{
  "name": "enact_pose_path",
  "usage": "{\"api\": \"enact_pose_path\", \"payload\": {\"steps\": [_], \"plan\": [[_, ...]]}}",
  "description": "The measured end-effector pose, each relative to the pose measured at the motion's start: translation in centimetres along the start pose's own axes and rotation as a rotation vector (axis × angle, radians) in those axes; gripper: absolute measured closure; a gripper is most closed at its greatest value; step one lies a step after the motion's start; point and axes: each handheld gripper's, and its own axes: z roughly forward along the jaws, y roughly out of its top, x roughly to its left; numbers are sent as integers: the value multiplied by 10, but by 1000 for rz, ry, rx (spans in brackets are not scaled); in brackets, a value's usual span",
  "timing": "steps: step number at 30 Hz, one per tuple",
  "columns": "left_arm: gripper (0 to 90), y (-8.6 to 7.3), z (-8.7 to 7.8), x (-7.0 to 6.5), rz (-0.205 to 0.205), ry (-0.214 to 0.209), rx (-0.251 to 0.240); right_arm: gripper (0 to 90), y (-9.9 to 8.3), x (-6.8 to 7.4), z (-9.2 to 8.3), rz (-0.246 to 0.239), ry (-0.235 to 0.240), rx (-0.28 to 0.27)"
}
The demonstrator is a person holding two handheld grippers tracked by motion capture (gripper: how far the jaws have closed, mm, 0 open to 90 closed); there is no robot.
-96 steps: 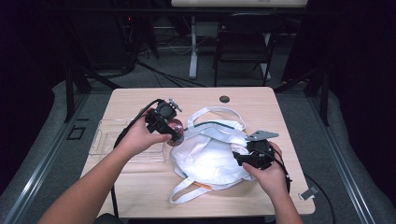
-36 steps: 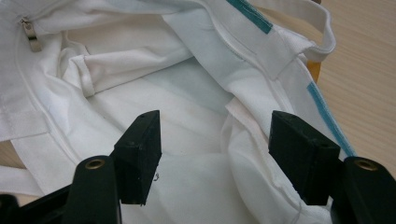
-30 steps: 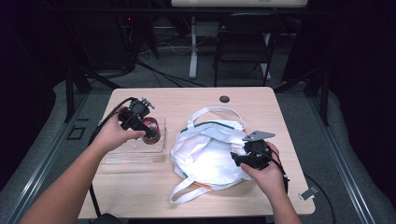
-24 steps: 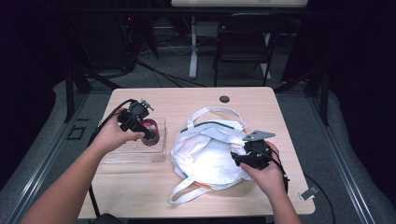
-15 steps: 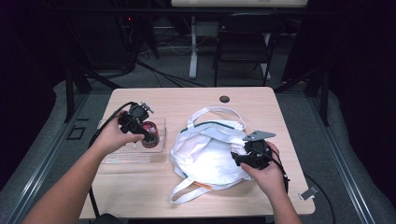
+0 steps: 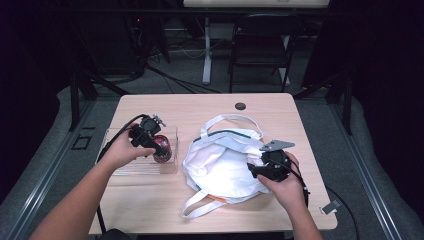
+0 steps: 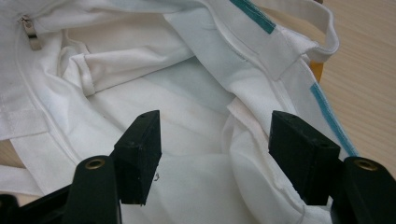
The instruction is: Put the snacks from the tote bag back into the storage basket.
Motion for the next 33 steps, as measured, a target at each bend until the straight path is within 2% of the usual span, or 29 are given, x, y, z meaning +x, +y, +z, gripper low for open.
{"api": "enact_pose_path", "payload": {"steps": [16, 33], "plan": [[258, -5, 15, 0, -13, -10, 21, 345, 0, 0, 1, -6, 1, 3], [258, -1, 24, -4, -8, -5, 46, 345, 0, 1, 1, -5, 0, 1]]}}
